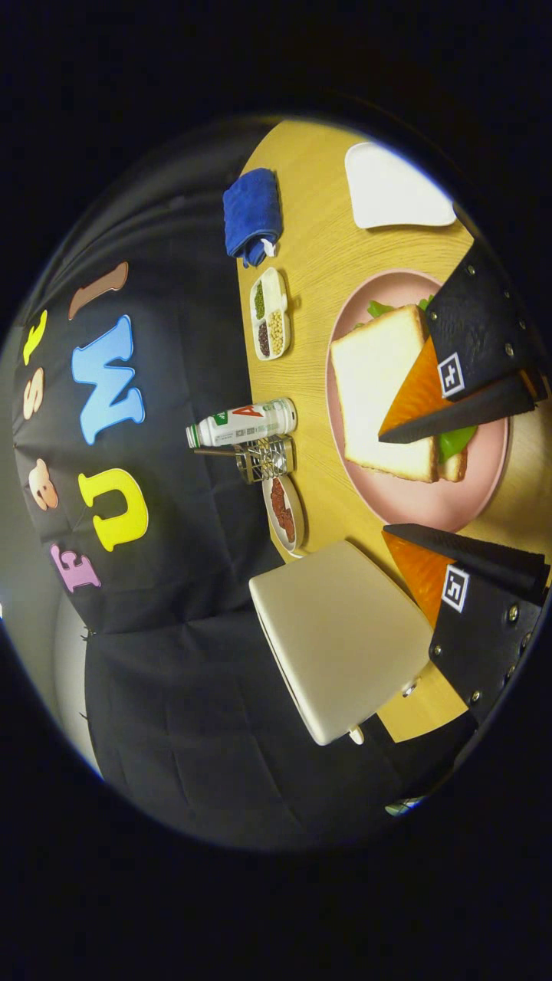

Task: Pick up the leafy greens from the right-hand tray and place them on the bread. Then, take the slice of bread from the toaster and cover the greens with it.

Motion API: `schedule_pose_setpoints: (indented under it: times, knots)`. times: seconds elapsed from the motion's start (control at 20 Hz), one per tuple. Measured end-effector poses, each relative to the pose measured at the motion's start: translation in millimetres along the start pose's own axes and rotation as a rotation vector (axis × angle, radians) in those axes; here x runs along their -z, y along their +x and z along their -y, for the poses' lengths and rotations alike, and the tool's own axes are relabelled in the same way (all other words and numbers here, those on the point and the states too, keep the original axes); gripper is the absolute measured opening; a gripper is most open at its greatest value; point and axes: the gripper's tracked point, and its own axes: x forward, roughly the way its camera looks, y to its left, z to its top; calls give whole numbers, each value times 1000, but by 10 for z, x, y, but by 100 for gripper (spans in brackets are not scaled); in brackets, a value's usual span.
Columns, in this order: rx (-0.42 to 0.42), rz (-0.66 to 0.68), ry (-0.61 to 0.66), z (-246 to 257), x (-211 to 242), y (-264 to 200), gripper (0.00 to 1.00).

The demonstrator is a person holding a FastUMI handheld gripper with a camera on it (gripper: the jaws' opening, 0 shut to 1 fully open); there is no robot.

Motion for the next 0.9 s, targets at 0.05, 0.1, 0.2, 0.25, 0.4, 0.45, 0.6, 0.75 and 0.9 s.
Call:
schedule_pose_setpoints:
  times: [0.05, 0.1, 0.2, 0.25, 0.4, 0.45, 0.6, 0.75, 0.9]
  knots:
    - [0, 2, -4, -7, -5, -5, 65]
    - [0, 6, -11, -12, -7, -2, 65]
    - [-4, 24, -27, -32, -30, -16, 65]
    - [3, 38, -40, -28, -56, -35, 65]
    - [42, 64, -102, 56, -123, -61, 65]
    - [40, 71, -100, 70, -177, -77, 65]
    - [61, 107, -109, 239, -468, -201, 65]
    - [103, 148, -168, 541, -809, -368, 65]
    - [87, 168, -211, 807, -1059, -538, 65]
